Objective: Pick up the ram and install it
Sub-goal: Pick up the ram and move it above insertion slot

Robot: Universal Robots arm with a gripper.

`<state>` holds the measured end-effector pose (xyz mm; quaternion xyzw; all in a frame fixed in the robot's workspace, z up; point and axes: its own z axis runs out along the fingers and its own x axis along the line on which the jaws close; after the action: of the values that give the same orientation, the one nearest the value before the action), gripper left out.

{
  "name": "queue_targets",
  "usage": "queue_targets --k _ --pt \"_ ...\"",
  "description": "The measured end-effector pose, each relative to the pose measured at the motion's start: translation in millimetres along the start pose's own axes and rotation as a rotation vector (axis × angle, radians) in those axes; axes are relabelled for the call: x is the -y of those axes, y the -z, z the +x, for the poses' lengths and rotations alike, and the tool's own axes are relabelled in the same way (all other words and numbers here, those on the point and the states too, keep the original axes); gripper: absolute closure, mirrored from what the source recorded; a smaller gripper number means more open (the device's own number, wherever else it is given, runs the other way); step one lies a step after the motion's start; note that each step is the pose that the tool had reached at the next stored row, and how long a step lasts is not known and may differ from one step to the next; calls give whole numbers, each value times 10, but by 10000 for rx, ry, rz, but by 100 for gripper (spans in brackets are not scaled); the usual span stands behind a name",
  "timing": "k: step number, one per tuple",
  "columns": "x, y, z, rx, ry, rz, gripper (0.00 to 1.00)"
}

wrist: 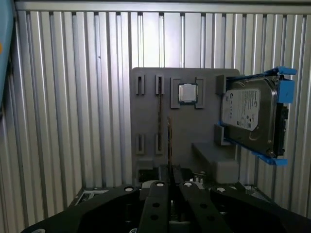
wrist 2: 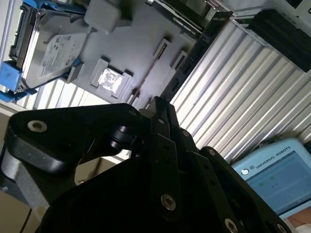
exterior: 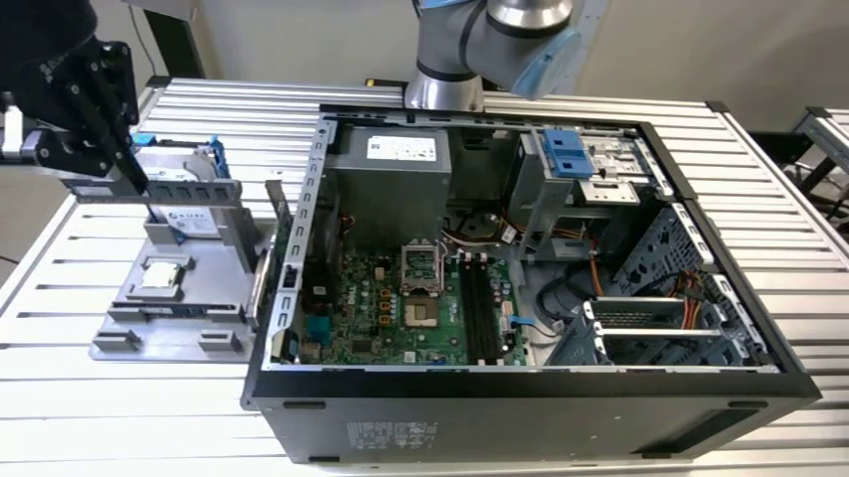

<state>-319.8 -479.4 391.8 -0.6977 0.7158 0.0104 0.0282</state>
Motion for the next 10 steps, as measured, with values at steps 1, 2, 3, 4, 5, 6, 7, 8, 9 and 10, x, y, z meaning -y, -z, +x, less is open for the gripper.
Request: queue_targets --k 1,2,3,4,5,6,7,8,9,10 --pt "24 0 -1 0 -1 -3 100" --pt "47 -1 -1 0 0 -6 100" --pt "70 -2 -2 0 -1 -8 100" --pt "93 -2 -2 0 0 -11 100" --pt "115 -3 -3 0 0 -13 100" --pt "138 -4 -3 0 -1 -16 100" --pt "161 -4 -4 0 -2 -19 100" --pt "186 -5 -5 0 -2 -22 100" --pt "208 -6 -5 0 -2 -25 100" --pt "231 -6 -6 0 -1 -28 100"
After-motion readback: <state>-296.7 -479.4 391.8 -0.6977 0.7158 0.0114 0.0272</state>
